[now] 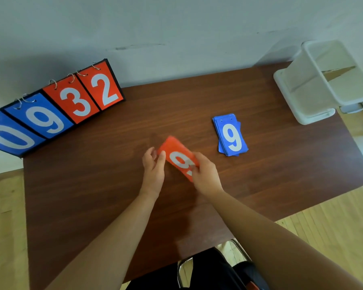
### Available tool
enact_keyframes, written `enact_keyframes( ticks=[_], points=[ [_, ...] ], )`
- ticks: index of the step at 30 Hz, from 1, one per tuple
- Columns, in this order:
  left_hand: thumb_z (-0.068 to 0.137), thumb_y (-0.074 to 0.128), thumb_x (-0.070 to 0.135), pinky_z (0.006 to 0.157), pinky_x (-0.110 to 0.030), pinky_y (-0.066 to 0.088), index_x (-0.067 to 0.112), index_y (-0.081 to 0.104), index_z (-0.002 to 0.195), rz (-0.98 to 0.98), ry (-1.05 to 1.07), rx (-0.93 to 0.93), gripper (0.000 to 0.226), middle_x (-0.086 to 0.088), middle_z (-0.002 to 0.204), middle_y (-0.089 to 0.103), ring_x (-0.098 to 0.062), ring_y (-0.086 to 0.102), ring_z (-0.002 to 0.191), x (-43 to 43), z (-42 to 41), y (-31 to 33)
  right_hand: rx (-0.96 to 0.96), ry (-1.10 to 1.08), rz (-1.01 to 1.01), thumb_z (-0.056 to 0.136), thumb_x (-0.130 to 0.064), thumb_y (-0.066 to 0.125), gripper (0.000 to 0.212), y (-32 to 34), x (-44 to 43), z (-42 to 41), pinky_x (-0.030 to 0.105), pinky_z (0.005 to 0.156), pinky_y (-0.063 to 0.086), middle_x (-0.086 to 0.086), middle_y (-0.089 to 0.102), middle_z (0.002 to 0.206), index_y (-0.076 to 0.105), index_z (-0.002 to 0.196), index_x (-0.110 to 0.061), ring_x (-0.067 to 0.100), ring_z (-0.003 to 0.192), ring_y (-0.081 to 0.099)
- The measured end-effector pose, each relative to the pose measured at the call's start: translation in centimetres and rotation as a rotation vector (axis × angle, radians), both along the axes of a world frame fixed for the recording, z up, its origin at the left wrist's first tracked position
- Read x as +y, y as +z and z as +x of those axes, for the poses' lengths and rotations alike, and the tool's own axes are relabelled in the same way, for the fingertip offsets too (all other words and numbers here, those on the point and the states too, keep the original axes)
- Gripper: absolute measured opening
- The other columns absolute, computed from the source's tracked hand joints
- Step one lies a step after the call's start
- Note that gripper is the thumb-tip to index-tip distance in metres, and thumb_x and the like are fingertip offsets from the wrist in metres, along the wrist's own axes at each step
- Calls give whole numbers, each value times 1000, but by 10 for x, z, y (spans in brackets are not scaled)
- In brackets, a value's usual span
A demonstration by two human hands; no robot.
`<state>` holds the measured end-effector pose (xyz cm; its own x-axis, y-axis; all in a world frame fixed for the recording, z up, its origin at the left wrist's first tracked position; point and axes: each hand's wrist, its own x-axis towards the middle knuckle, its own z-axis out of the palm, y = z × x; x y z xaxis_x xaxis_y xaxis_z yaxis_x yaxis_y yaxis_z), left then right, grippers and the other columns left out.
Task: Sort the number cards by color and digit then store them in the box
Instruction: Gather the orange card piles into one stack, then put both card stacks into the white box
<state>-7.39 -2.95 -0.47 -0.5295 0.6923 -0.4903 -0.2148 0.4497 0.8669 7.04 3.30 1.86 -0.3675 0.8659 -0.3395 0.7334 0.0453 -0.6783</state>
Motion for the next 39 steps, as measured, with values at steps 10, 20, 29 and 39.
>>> enact_keyframes(
  ticks=[10,20,29,39],
  points=[
    [98,54,13,97,-37,51,19,37,141,-201,-128,74,46,-3,140,51,-24,55,124,44,4,-2,-3,-159,-225,97,-26,57,54,0,19,-29,26,87,49,3,48,142,33,145,-19,21,123,54],
    [94,65,15,101,-40,51,13,46,134,-289,-149,413,44,-8,137,54,-26,54,126,85,12,-32,-220,-112,-58,93,-21,64,58,-29,63,-39,36,107,41,5,41,145,37,144,-14,23,134,41],
    [90,65,19,101,-38,44,8,55,129,-413,-99,579,42,-13,134,47,-29,46,128,88,11,-8,-221,37,-16,96,-30,57,55,-9,83,-21,37,109,40,9,35,146,38,145,-12,24,136,36],
    [91,58,17,84,-26,39,12,61,111,-103,-1,467,21,2,105,58,-18,55,101,200,102,132,8,-19,164,96,-33,54,47,127,219,133,25,95,39,6,41,134,48,137,-11,19,106,56]
  ],
)
